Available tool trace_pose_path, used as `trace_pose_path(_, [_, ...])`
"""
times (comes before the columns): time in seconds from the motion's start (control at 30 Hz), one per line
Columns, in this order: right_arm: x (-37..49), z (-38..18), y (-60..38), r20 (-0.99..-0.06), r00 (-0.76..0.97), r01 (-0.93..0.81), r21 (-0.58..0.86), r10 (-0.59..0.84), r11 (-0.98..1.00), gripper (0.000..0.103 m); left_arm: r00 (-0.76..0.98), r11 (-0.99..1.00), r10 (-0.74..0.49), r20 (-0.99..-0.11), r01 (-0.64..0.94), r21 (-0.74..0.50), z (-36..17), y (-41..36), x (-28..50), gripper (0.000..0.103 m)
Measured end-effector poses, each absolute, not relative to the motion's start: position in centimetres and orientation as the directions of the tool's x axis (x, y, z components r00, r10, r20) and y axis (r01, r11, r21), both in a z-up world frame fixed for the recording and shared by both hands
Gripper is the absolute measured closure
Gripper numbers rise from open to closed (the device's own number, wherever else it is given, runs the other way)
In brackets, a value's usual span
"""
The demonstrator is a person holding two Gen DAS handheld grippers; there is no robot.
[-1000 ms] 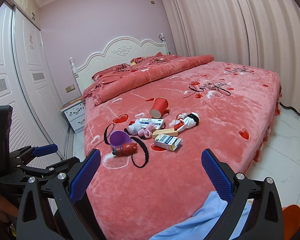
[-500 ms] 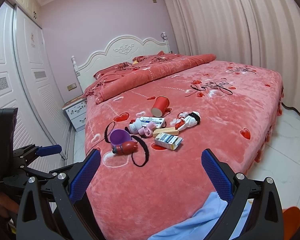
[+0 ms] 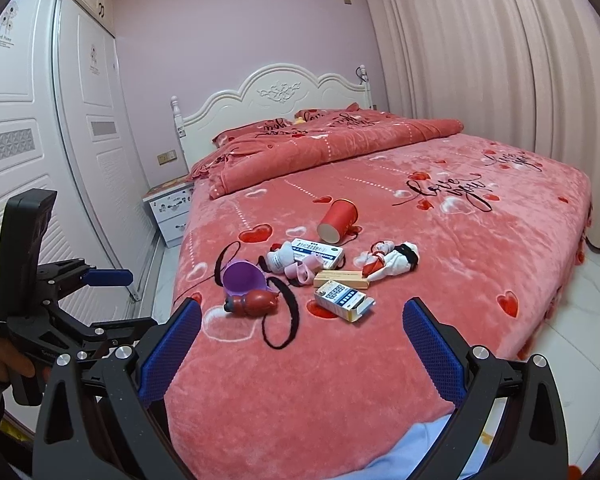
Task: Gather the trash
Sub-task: 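Grasp the red toy figure with the left gripper while the right tool approaches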
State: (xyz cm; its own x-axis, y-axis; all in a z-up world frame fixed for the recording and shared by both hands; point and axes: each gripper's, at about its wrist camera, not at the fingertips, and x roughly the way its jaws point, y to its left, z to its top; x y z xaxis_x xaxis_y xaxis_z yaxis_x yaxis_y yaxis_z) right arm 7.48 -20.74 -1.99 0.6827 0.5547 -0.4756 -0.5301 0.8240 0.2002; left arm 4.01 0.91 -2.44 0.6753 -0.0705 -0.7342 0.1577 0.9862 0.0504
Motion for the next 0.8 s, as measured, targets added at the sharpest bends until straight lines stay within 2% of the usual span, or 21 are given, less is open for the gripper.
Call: trace_pose_path(0.8, [15.3,-5.5,-17.2,-0.577,0.591,-0.559,0.211,0.564,0.802,0.005,0.551,0.975,-0.104,-0.828,0.219,0.023,-6.3,3.1,10.8,0.006])
